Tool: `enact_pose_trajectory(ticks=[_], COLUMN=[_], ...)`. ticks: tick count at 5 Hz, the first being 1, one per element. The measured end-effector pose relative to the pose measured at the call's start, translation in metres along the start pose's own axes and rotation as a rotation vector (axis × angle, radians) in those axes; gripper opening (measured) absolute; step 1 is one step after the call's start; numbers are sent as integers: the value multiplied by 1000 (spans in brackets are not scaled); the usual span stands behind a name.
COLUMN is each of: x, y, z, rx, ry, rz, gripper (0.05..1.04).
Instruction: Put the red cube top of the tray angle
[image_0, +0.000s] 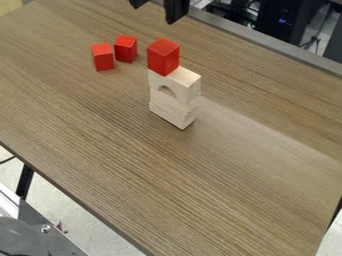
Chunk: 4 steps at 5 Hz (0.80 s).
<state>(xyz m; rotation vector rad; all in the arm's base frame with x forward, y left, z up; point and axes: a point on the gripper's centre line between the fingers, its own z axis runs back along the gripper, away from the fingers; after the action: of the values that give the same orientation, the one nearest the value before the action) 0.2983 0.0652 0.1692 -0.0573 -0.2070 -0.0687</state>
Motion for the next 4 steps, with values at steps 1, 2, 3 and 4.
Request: enact_pose_trajectory(ticks=[1,2,3,4], x=[13,24,31,34], y=[23,44,62,82], z=[-9,-19,-34,-49], rx=[-19,3,25,101], ry=[-9,-18,-11,-21], rz=[67,102,130,144], gripper=[999,999,999,999])
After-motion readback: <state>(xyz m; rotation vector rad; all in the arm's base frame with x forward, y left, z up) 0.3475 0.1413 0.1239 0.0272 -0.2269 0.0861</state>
